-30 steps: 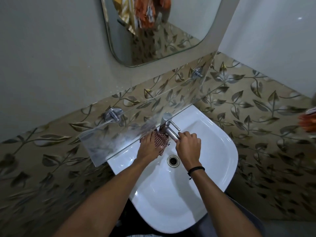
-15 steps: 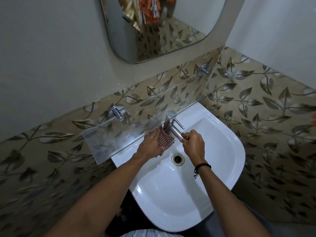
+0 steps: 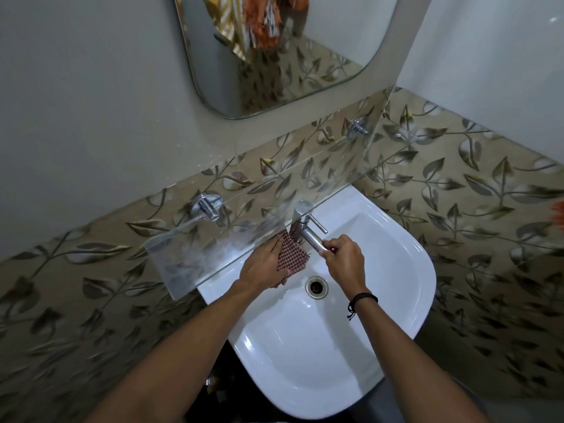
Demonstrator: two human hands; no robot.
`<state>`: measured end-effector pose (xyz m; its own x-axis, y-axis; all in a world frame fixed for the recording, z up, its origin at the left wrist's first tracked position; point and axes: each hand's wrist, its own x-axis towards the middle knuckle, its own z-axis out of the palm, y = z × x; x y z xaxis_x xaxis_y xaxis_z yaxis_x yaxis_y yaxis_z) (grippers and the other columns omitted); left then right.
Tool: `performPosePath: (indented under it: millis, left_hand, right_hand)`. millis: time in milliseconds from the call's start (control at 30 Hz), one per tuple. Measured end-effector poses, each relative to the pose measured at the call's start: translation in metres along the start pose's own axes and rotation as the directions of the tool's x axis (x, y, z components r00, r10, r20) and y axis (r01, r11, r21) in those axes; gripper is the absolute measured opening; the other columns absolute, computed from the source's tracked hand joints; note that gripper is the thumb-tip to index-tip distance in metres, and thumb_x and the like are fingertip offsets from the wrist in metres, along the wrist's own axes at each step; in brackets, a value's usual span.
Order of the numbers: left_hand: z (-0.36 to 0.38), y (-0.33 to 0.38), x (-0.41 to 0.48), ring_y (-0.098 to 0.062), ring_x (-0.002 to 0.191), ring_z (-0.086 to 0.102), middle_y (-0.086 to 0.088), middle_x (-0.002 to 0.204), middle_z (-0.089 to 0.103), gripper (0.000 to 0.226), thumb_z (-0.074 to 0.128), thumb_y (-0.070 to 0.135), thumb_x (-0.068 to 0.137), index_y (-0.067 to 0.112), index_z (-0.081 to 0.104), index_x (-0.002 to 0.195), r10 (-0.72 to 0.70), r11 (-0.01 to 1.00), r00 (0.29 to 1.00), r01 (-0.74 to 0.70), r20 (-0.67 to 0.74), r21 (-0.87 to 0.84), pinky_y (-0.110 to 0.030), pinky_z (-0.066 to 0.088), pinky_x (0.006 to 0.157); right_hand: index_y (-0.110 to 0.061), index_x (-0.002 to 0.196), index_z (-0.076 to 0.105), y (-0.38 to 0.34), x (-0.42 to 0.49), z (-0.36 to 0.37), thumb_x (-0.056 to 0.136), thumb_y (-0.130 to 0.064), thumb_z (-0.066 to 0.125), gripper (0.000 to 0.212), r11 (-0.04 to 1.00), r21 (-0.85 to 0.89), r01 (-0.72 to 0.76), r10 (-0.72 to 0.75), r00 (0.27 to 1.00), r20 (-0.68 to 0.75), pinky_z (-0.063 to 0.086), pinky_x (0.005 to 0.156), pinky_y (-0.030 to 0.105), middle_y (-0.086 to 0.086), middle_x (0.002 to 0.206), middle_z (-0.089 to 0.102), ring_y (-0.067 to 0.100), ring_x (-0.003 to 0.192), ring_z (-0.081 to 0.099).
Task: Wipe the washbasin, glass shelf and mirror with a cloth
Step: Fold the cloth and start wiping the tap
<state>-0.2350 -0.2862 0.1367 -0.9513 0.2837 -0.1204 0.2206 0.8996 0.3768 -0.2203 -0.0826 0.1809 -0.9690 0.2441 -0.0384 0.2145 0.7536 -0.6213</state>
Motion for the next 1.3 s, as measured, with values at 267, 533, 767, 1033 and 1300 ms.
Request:
performPosePath:
  millis: [267,533,767,1033,1300]
  left_hand:
    - [-0.007,0.003,0.009,-0.024,0.15,0.021,-0.003,0.167,0.014,0.105,0.069,0.043,0.088,0.019,-0.003,0.16,0.006,0.989,0.992,0.013,0.127,-0.15,-0.039,0.028,0.119]
    - [-0.007,0.0,0.004,-0.023,0.139,0.04,-0.001,0.156,0.039,0.106,0.08,0.038,0.077,0.021,0.015,0.158,-0.03,0.986,0.999,0.036,0.042,-0.163,-0.037,0.045,0.099]
    - [-0.008,0.007,0.013,-0.026,0.144,0.035,0.001,0.161,0.031,0.105,0.068,0.059,0.081,0.022,0.008,0.16,-0.052,0.995,0.993,0.06,0.108,-0.076,-0.042,0.042,0.105]
    - [-0.003,-0.006,-0.006,-0.022,0.151,0.022,0.002,0.167,0.014,0.091,0.057,0.057,0.092,0.02,0.01,0.16,-0.025,0.997,0.997,0.019,0.067,0.075,-0.037,0.027,0.118]
    - [0.014,-0.022,-0.01,-0.021,0.155,0.003,-0.003,0.168,-0.004,0.101,0.025,0.075,0.086,0.013,-0.001,0.16,0.027,0.991,0.995,-0.039,0.095,0.129,-0.037,0.005,0.125]
  right_hand:
    - [-0.01,0.109,0.073,0.001,-0.001,0.003,0.088,-0.018,0.074,0.022,0.999,0.031,-0.007,0.008,1.0,-0.023,0.035,0.064,-0.002,-0.014,0.092,0.055,-0.003,0.071,0.046]
    - [-0.013,0.109,0.073,0.001,0.001,0.002,0.087,-0.022,0.076,0.023,1.0,0.025,-0.002,0.002,1.0,-0.008,0.031,0.058,0.007,-0.016,0.089,0.054,0.003,0.08,0.048]
    - [-0.012,0.107,0.073,0.0,-0.001,0.004,0.087,-0.019,0.076,0.021,0.999,0.047,-0.009,0.01,1.0,-0.029,0.033,0.059,0.004,-0.013,0.093,0.057,0.002,0.081,0.049]
    - [-0.012,0.097,0.073,-0.005,-0.006,0.002,0.095,-0.016,0.066,0.009,0.973,-0.176,0.15,-0.156,0.988,-0.017,0.05,0.067,0.038,0.0,0.095,0.059,0.022,0.093,0.05]
    - [-0.009,0.099,0.073,-0.008,-0.007,0.002,0.092,-0.011,0.07,0.009,0.992,-0.075,0.098,-0.102,0.994,-0.045,0.042,0.072,0.029,0.002,0.099,0.061,0.024,0.098,0.052]
